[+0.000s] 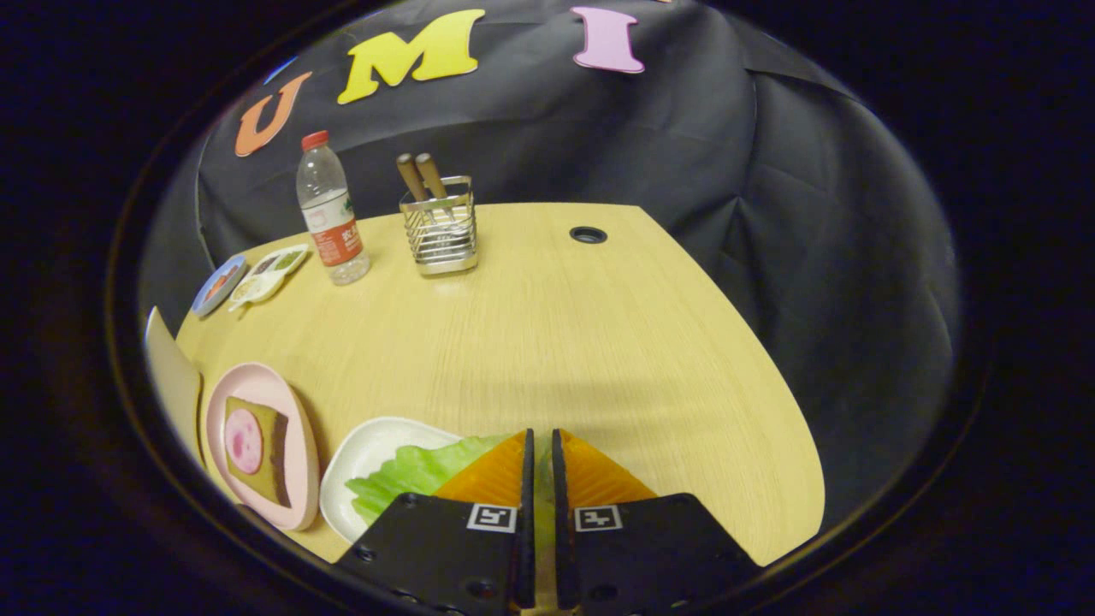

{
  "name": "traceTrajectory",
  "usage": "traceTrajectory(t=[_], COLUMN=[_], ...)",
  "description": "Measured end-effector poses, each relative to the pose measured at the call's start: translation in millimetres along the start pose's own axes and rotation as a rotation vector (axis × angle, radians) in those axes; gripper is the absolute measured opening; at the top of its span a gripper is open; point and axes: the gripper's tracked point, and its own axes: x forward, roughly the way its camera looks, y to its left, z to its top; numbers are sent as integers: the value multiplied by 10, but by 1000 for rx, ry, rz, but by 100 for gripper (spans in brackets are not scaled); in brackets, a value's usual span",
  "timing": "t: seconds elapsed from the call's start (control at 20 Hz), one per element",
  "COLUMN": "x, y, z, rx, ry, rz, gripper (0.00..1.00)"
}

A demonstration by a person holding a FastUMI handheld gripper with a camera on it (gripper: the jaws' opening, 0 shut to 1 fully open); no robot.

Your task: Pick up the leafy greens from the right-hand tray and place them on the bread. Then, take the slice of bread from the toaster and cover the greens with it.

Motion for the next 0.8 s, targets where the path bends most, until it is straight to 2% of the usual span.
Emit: traceTrajectory(t=[0.05,0.1,0.5,0.8], x=[-44,-48,-687,-962], y=[-9,-26,107,300], z=[-12,-20,283,276], rx=[-4,-4,13,1], ry=[7,-6,-145,-176], rz=[-7,-7,18,25], gripper=[10,1,0,0])
